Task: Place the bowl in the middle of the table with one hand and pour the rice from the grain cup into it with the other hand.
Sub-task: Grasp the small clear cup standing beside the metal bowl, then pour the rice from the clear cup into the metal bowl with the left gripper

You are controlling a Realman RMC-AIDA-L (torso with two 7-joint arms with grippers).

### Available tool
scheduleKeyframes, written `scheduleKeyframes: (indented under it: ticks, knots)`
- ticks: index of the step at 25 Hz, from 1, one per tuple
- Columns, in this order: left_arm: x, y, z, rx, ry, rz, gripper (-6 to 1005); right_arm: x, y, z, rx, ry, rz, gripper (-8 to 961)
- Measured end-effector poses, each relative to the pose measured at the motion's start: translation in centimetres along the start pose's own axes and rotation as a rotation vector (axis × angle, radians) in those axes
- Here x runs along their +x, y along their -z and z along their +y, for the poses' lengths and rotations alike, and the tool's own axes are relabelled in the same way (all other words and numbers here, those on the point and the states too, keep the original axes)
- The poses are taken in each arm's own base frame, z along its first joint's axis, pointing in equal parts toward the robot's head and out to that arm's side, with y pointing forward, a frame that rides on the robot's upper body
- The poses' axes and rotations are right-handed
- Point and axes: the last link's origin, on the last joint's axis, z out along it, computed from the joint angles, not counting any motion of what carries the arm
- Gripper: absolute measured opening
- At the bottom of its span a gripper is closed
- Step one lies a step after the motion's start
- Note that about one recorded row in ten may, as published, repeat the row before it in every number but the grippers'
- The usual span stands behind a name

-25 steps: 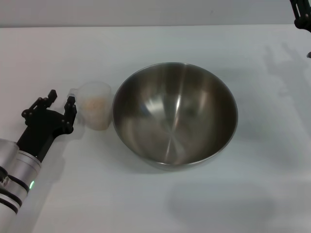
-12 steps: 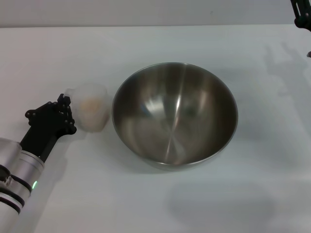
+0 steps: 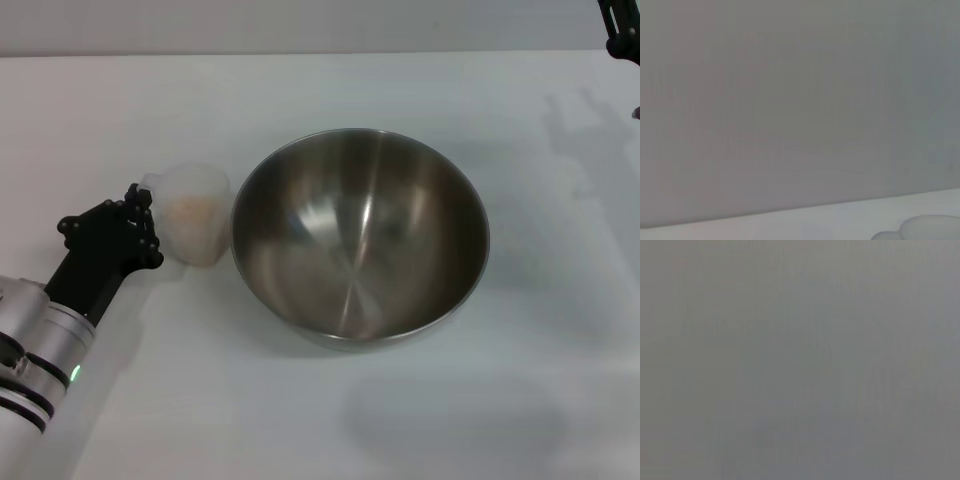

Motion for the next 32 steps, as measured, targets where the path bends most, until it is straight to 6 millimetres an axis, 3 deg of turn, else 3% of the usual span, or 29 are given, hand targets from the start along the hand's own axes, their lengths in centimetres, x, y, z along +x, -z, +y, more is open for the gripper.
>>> scheduleKeyframes:
  ticks: [12,20,32]
  knots:
    - [2.1,-0.3,-0.4,0.023,-0.047,0.135,15,0.0,0.1,0.0,0.0,0.0,0.0,490]
    - [5.4,-1.2,0.7,0.022,-0.376,0.331,16,-0.1,0.0,0.0,0.002,-0.002,-0.007,491]
    - [6.7,-1.9,2.9,-0.032,-0.709,0.436,16,-0.4,-0.1,-0.1,0.001,0.02,-0.021,489]
